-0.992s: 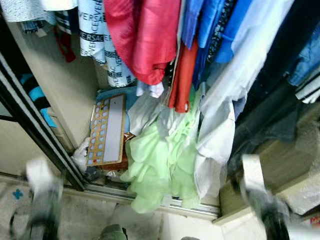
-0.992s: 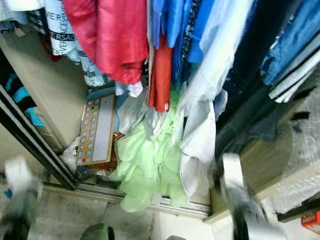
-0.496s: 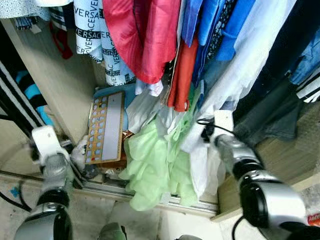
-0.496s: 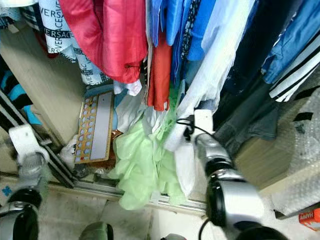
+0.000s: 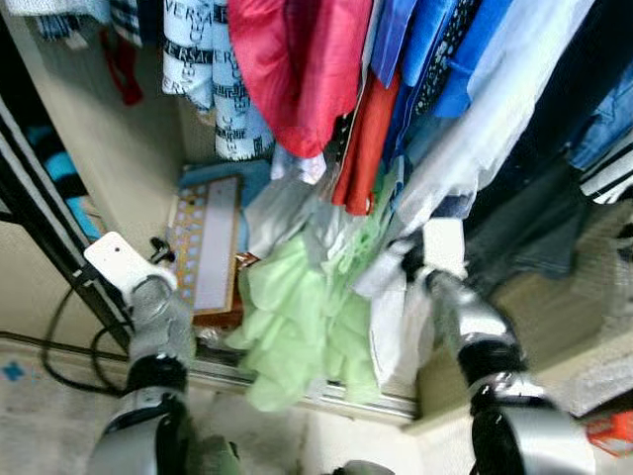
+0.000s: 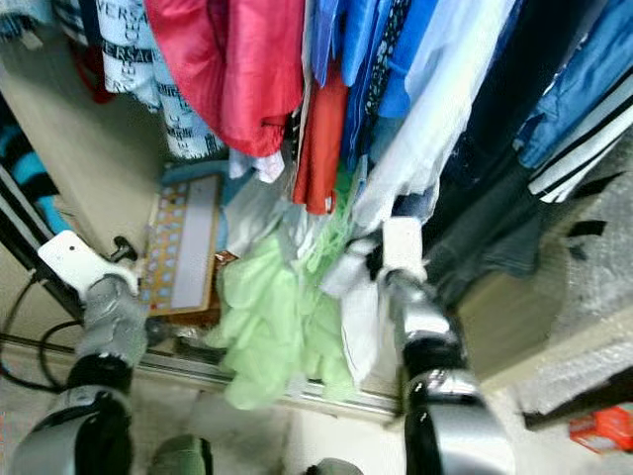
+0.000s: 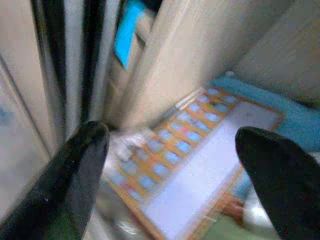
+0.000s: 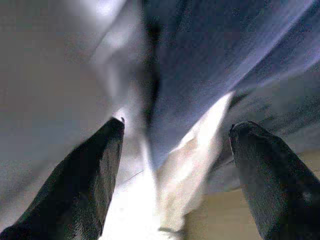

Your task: Clean up the room

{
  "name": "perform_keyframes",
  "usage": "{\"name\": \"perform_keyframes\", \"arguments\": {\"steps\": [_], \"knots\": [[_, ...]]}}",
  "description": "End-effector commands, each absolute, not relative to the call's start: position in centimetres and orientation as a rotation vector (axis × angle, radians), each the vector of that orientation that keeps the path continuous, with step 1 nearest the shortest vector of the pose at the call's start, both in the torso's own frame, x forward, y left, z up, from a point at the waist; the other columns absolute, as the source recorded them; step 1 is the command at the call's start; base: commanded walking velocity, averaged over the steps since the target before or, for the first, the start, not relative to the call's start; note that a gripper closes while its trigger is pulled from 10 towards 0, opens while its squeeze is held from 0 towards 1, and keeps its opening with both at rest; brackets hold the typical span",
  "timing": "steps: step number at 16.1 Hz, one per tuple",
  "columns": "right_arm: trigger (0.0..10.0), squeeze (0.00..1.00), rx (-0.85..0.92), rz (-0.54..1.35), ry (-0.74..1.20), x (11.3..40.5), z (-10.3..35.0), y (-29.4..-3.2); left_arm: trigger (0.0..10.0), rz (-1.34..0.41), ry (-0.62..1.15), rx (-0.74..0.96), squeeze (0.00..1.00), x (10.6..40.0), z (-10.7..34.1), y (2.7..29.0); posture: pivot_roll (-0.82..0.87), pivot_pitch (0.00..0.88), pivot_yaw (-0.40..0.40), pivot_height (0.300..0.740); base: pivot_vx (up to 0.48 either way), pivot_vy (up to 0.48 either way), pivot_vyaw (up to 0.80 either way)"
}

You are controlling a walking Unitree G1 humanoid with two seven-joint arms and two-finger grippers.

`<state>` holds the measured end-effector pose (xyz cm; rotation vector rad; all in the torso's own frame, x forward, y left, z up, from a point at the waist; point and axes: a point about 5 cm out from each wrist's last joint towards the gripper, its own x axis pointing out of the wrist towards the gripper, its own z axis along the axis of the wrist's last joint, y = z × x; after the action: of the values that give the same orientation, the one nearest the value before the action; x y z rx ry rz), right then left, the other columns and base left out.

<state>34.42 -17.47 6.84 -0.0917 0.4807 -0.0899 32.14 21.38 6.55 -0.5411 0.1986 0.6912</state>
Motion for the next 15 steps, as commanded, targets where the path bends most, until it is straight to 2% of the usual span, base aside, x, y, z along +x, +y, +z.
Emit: {"name": "perform_keyframes", "arguments": {"steps": [1,3,4,5,6,8,9,10,11,12,15], "knots": [[10.0,0.0,-0.085,-0.091,0.455,35.1,8.0,-17.4,10.0,0.709,0.249,-0.827,0.0,32.5,6.3,19.7,-0.06,0.0,-0.206,0.74,0.0,0.0,0.0],[10.0,0.0,-0.106,-0.04,0.421,35.5,9.0,-16.3,10.0,0.643,0.249,-0.633,0.0,32.3,6.4,18.4,-0.04,0.0,-0.242,0.74,0.0,0.0,0.0],[10.0,0.0,-0.135,0.0,0.376,35.8,9.6,-15.4,10.0,0.546,0.176,-0.264,0.0,32.8,8.0,18.2,-0.02,0.0,-0.249,0.74,0.0,0.0,0.0],[10.0,0.0,-0.125,0.028,0.348,35.9,9.8,-14.6,10.0,0.485,0.152,-0.209,0.0,32.9,8.4,17.6,-0.02,0.0,-0.241,0.74,0.0,0.0,0.0],[10.0,0.0,-0.131,0.048,0.323,36.1,10.1,-14.0,10.0,0.442,0.135,-0.086,0.0,32.9,8.5,17.3,-0.02,0.0,-0.22,0.74,0.0,0.0,0.0],[10.0,0.0,-0.109,0.071,0.298,36.2,10.4,-13.5,10.0,0.335,0.098,-0.057,0.0,33.1,9.2,16.9,-0.03,0.0,-0.186,0.74,0.0,0.0,0.0],[10.0,0.0,-0.078,0.117,0.273,35.9,10.7,-13.5,10.0,0.154,0.013,0.056,0.0,33.0,10.2,16.3,-0.03,0.0,-0.158,0.74,0.0,0.0,0.0],[10.0,0.0,-0.062,0.139,0.26,35.2,10.7,-14.0,10.0,0.053,-0.057,0.259,0.0,32.3,10.7,16.4,-0.04,0.0,-0.133,0.74,0.0,0.0,0.0],[10.0,0.0,-0.062,0.141,0.257,35.0,10.7,-14.0,10.0,0.04,-0.07,0.296,0.0,32.1,10.8,16.4,-0.04,0.0,-0.133,0.74,0.0,0.0,0.0],[10.0,0.0,-0.094,0.133,0.225,33.7,10.6,-15.6,10.0,-0.031,-0.145,0.432,0.0,30.5,10.9,16.8,-0.05,0.0,-0.097,0.74,0.0,0.0,0.0],[10.0,0.0,-0.127,0.074,0.201,31.2,9.6,-18.7,10.0,-0.013,-0.169,0.562,0.0,27.5,9.9,18.3,-0.07,0.0,-0.067,0.74,0.0,0.0,0.0]]}}
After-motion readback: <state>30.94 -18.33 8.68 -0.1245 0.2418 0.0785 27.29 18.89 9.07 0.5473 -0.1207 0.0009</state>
